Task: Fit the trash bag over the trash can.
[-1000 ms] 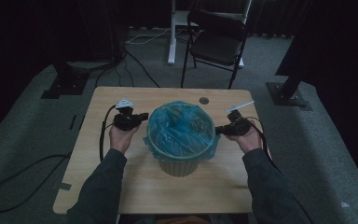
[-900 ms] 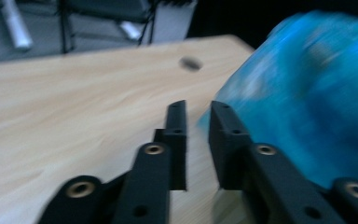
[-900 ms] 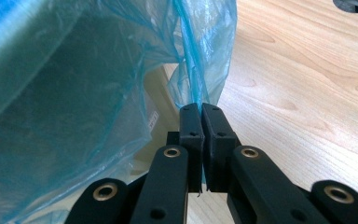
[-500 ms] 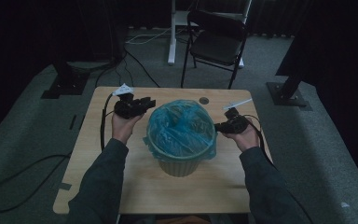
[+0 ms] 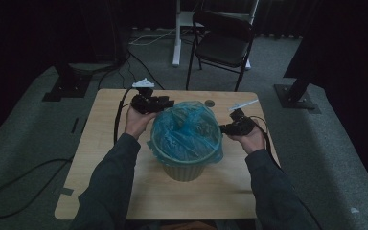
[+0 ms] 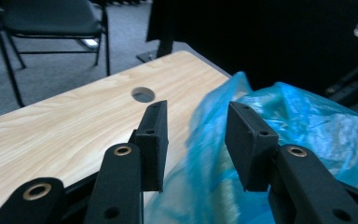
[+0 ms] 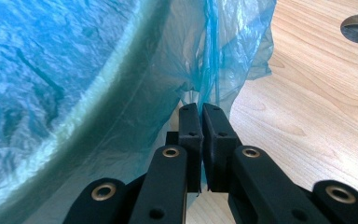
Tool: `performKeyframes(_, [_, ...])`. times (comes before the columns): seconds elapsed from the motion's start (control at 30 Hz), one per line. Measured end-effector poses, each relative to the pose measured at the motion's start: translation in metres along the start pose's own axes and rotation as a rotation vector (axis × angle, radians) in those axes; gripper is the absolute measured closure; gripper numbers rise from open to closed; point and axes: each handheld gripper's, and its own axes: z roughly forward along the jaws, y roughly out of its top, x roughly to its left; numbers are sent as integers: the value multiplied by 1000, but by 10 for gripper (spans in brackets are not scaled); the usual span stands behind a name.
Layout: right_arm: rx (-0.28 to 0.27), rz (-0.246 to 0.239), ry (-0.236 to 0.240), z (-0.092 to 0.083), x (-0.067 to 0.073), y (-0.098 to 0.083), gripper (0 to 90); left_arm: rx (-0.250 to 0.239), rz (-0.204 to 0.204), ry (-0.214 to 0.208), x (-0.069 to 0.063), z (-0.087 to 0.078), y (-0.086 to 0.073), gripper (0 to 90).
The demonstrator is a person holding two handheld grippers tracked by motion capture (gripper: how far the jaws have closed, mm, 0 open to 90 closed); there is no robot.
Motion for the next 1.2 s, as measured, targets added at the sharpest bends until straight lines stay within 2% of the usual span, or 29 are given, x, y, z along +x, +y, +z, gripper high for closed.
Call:
performKeyframes(0.03, [0,0,1,0,0,0,871,10,5,-2,-1,2,1,591])
performKeyframes(0.1, [4,4,1,1,0,0,871,43,18,21,-2,6,4,591])
performKeyframes(0.23, [6,0,3,1,1,1,871,81,5,31,1,13,7,604])
performKeyframes(0.3, [5,1,3,1,1,1,871,95,1,41,3,15,6,662])
performKeyframes(0.5, [6,0,3,0,1,1,871,146,-19,27,10,21,-2,811])
performKeyframes(0.6, [12,-3,3,0,0,-1,872,146,-27,9,12,19,-5,837])
performKeyframes(0.7, [22,1,1,0,-1,-4,873,146,-32,20,14,16,-7,839])
performKeyframes(0.77, [31,4,1,-1,-2,-7,875,134,-51,18,17,14,-12,838])
performKeyframes(0.83, [49,10,3,0,-3,-10,876,149,-59,23,19,14,-18,838])
performKeyframes(0.97, [96,10,13,4,-5,-19,876,134,-81,26,22,11,-28,835])
performKeyframes(1.07, [141,28,9,7,-5,-25,875,127,-91,37,23,8,-33,829])
performKeyframes(1.2, [160,41,-2,4,-7,-28,873,109,-81,59,23,0,-34,802])
